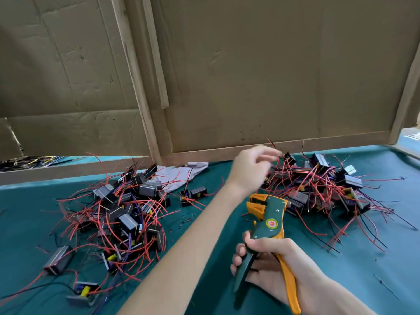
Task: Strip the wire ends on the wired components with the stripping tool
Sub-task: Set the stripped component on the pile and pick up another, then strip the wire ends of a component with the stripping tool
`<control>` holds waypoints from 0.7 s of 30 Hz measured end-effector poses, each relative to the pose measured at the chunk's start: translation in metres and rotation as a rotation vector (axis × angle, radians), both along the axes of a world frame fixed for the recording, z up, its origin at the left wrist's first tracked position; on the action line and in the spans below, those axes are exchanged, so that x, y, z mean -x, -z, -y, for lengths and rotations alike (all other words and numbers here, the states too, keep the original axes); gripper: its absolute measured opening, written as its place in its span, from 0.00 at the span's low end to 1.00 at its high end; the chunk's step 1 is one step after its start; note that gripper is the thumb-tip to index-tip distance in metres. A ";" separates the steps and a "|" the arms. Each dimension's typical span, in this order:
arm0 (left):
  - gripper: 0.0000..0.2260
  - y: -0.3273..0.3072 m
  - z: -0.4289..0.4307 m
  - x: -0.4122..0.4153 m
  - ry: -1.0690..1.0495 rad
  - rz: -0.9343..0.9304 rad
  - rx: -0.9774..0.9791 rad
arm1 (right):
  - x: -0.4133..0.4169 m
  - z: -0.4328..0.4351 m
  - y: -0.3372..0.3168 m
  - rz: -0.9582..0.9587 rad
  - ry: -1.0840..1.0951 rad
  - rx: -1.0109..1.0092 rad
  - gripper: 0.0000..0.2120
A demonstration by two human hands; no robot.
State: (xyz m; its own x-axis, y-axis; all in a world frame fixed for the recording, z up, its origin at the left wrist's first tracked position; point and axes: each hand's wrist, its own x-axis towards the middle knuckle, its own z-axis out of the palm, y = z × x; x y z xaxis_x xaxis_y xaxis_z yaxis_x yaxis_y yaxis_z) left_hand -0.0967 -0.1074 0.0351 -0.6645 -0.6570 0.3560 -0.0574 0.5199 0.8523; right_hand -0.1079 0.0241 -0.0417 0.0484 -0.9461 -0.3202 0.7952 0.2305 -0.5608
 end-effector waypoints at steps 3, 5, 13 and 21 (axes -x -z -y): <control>0.21 0.015 0.044 -0.032 -0.352 0.232 0.222 | 0.001 0.000 -0.002 -0.038 0.004 0.002 0.10; 0.24 0.030 0.070 -0.054 -0.395 0.615 0.291 | 0.001 0.000 -0.002 -0.041 0.003 0.004 0.09; 0.10 0.069 0.077 -0.077 -0.479 0.707 0.452 | 0.003 0.000 0.001 -0.042 0.007 0.037 0.09; 0.03 0.023 0.033 -0.090 -0.260 -0.117 -0.196 | 0.009 0.002 0.007 -0.048 0.020 0.037 0.11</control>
